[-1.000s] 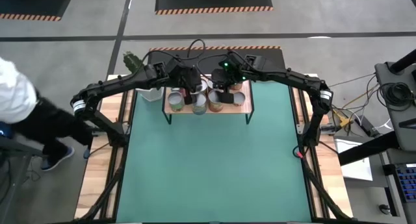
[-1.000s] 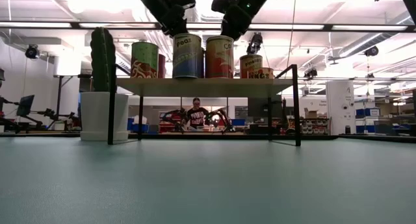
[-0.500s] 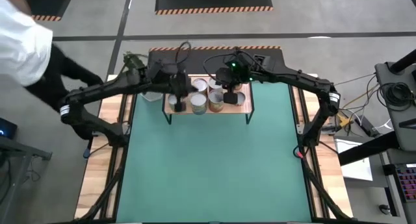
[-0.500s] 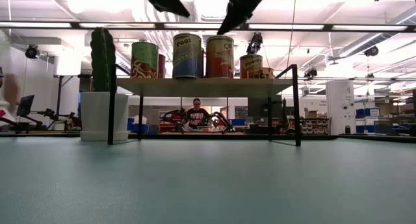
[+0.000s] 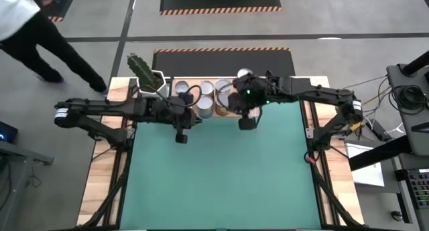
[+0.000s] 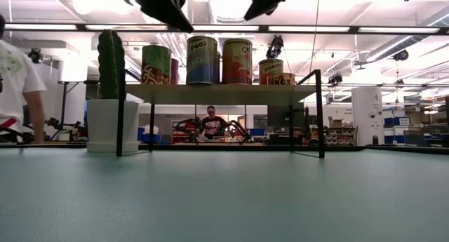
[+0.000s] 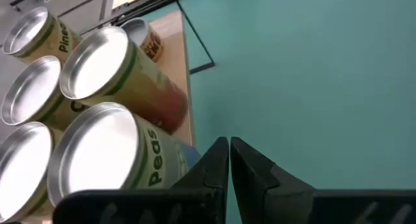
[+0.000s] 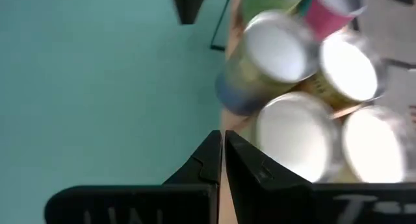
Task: Pick and place cans onto a shelf
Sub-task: Adjust the canned goods on the shelf
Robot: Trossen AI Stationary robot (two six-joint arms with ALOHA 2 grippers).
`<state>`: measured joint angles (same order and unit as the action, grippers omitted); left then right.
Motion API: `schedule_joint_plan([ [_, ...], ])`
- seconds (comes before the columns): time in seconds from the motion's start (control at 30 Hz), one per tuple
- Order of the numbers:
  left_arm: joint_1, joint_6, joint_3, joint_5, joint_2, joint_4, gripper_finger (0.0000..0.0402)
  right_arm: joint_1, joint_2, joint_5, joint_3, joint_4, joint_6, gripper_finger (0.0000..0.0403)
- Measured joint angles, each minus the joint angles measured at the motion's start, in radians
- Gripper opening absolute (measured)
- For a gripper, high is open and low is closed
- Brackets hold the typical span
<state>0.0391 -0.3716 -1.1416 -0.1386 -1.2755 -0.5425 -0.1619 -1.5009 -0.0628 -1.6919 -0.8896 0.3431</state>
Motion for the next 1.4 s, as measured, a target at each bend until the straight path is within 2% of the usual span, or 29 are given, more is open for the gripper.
schedule_joint_plan([
  [0.2, 0.002, 0.014, 0.020, -0.020, -0.012, 0.055, 0.0000, 0.027, 0.014, 0.009, 0.134, 0.074, -0.051, 0.0009],
  [0.37, 0.004, -0.009, 0.015, -0.122, -0.045, 0.059, 0.0000, 0.024, 0.016, 0.012, 0.186, 0.102, -0.064, 0.0009],
  [0.9, 0.046, -0.035, 0.010, -0.169, -0.112, 0.100, 0.0000, 0.024, 0.018, 0.013, 0.196, 0.121, -0.060, 0.0009],
  [1.2, 0.047, -0.064, 0.009, -0.168, -0.108, 0.154, 0.0000, 0.024, 0.018, 0.013, 0.196, 0.122, -0.056, 0.0009],
  [1.4, 0.038, -0.053, -0.012, -0.167, -0.057, 0.106, 0.0000, 0.024, 0.020, 0.013, 0.196, 0.112, -0.053, 0.0009],
])
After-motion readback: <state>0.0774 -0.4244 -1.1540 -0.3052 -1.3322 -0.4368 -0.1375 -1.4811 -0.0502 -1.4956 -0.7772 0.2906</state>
